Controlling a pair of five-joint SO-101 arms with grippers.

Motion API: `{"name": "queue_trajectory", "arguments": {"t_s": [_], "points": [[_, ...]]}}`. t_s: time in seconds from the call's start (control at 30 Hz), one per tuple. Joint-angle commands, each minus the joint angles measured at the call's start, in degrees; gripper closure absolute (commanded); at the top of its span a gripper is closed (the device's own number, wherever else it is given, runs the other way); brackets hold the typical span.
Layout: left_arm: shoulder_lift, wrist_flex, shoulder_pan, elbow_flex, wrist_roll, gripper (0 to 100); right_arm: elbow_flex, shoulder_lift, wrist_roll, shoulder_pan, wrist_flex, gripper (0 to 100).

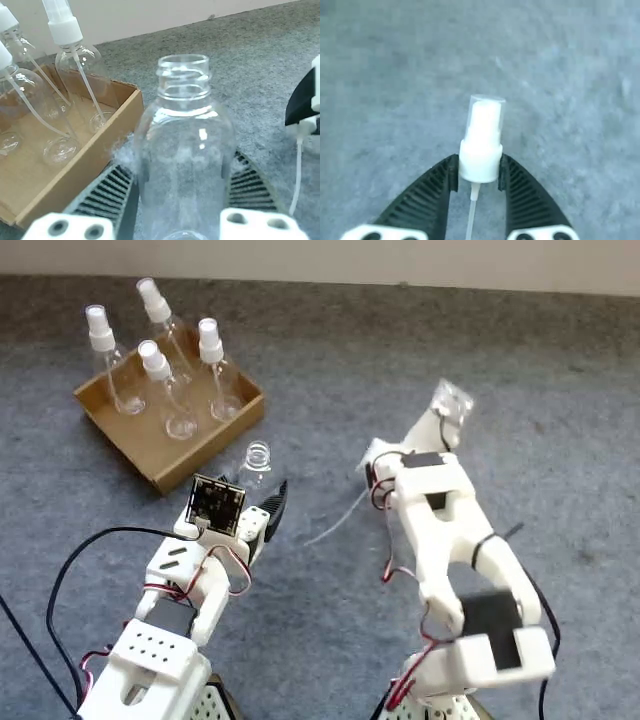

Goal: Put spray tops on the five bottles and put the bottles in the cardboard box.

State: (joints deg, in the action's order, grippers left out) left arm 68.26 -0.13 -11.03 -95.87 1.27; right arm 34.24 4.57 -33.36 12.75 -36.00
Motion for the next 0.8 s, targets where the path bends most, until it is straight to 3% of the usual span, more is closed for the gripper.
{"name": "queue_trajectory", "arguments": {"t_s": [0.0,0.1,0.27,0.77], "points": [[1.10,0.44,-0.66,-1.36,-0.44,92,-0.92,9.10,9.41,-0.40,-1.80,96.8],[1.01,0.70,-1.36,-1.36,-0.35,92,-0.22,14.46,16.70,-0.04,-2.24,96.8],[1.45,6.68,-9.01,-1.36,-0.44,92,2.86,23.34,25.76,-0.31,-2.15,96.8],[1.45,10.99,-20.44,-1.36,-0.44,92,7.16,51.91,25.76,-0.04,-2.24,96.8]]}}
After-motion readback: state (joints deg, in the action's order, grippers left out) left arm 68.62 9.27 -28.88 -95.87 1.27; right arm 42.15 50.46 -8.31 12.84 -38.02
